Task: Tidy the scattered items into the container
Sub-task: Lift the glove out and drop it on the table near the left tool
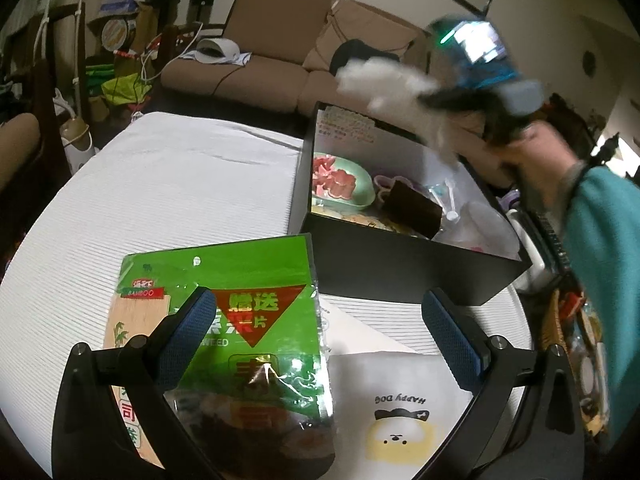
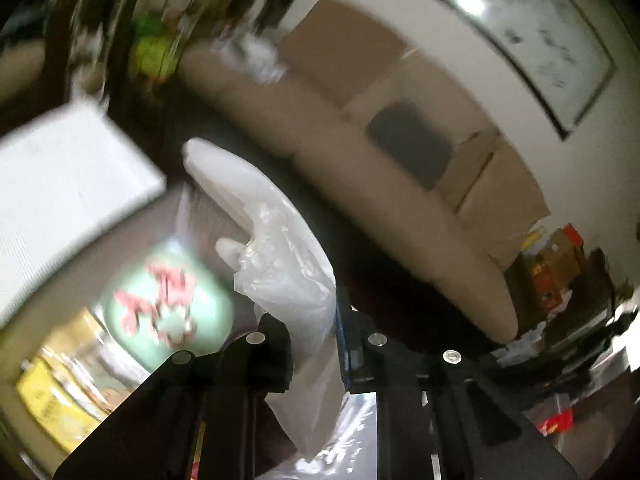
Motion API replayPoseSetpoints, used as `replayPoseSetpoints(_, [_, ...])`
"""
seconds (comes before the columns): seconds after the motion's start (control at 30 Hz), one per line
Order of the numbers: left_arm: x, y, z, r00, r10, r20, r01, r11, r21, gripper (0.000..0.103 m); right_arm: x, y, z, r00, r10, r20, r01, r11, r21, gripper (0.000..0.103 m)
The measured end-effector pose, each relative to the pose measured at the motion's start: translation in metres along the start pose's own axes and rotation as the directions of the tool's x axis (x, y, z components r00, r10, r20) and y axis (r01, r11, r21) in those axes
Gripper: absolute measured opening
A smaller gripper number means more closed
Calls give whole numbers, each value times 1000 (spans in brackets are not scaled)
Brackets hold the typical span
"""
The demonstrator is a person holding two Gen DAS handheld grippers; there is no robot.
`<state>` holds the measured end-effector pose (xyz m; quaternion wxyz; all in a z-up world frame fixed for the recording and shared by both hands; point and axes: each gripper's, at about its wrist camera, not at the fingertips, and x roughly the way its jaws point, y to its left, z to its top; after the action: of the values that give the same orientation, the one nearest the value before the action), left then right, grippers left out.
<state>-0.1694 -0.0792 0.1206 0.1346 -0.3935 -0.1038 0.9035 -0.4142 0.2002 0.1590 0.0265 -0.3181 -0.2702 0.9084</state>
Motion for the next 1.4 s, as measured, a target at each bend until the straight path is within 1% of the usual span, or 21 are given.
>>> replayPoseSetpoints(0.1, [-7, 0, 2, 1000, -11, 14, 12, 1000, -6, 103, -53, -37, 18, 995, 32, 95, -39, 997, 71, 16])
replayPoseSetpoints(0.13, [-10, 0, 3, 1000, -14, 19, 14, 1000, -8, 103, -79, -43, 21, 991, 41, 129, -51, 996, 75, 16])
replayPoseSetpoints(0.17, [-13, 1, 5, 1000, -16, 25, 16, 1000, -12, 103, -99, -37, 33, 987, 50, 154, -62, 995, 72, 16])
replayPoseSetpoints(0.2, [-17, 2, 7, 999, -19, 33, 19, 1000, -18, 103, -124, -40, 35, 981, 79, 177, -92, 993, 69, 16])
replayPoseSetpoints(0.33, [-33, 12, 16, 998, -20, 56, 22, 999, -46, 103, -208, -34, 20, 958, 177, 226, -190, 981, 37, 16])
replayPoseSetpoints(0.43, [-52, 25, 23, 996, -17, 91, 24, 997, -77, 103, -240, -3, -8, 944, 258, 206, -264, 965, 4, 17])
replayPoseSetpoints(0.53, [-73, 38, 28, 992, -11, 125, 23, 995, -94, 103, -249, 37, -44, 934, 312, 176, -310, 950, -39, 17])
replayPoseSetpoints(0.63, [-88, 47, 31, 989, 27, 145, -13, 996, -91, 103, -245, 89, -90, 927, 358, 115, -352, 933, -72, 16])
replayPoseSetpoints(0.7, [-94, 55, 32, 989, 35, 145, -19, 993, -116, 103, -235, 118, -114, 932, 352, 85, -343, 934, -102, 17])
replayPoseSetpoints(0.8, [-98, 60, 34, 989, 29, 144, -9, 991, -136, 103, -231, 163, -143, 945, 323, 59, -307, 932, -192, 17])
replayPoseSetpoints(0.9, [-94, 53, 33, 991, -2, 132, 17, 993, -113, 103, -234, 198, -172, 935, 355, 17, -343, 913, -220, 18])
replayPoseSetpoints(0.97, [-86, 43, 29, 994, -20, 109, 30, 995, -93, 103, -235, 215, -189, 928, 373, -17, -366, 900, -236, 25])
replayPoseSetpoints(1.0, [-79, 37, 26, 996, -22, 89, 29, 997, -77, 103, -237, 223, -197, 930, 366, -20, -359, 899, -249, 31])
replayPoseSetpoints(1.03, [-71, 30, 23, 997, -20, 69, 24, 998, -60, 103, -241, 226, -203, 929, 369, -16, -361, 897, -255, 46])
replayPoseSetpoints(1.07, [-62, 23, 19, 999, -15, 43, 17, 999, -39, 103, -245, 225, -207, 926, 377, -12, -368, 896, -249, 54])
replayPoseSetpoints(1.1, [-52, 16, 15, 1000, -11, 17, 11, 1000, -19, 103, -249, 222, -209, 917, 398, -8, -389, 893, -228, 72])
replayPoseSetpoints(1.13, [-44, 10, 11, 1000, -8, -5, 8, 1000, -3, 103, -253, 217, -210, 910, 416, -3, -408, 891, -202, 79])
replayPoseSetpoints(1.27, [-23, -14, -4, 998, -8, -57, 11, 998, 60, 103, -270, 175, -217, 864, 501, 48, -501, 865, 5, 80])
replayPoseSetpoints(1.3, [-21, -20, -6, 998, -4, -64, 8, 997, 76, 103, -273, 158, -220, 847, 527, 72, -532, 843, 80, 80])
replayPoseSetpoints(1.37, [-17, -30, -10, 998, 1, -70, 6, 994, 107, 103, -271, 119, -227, 823, 554, 127, -568, 792, 225, 81])
replayPoseSetpoints(1.4, [-16, -36, -12, 997, 0, -71, 9, 992, 124, 103, -265, 97, -232, 827, 542, 149, -560, 771, 303, 82])
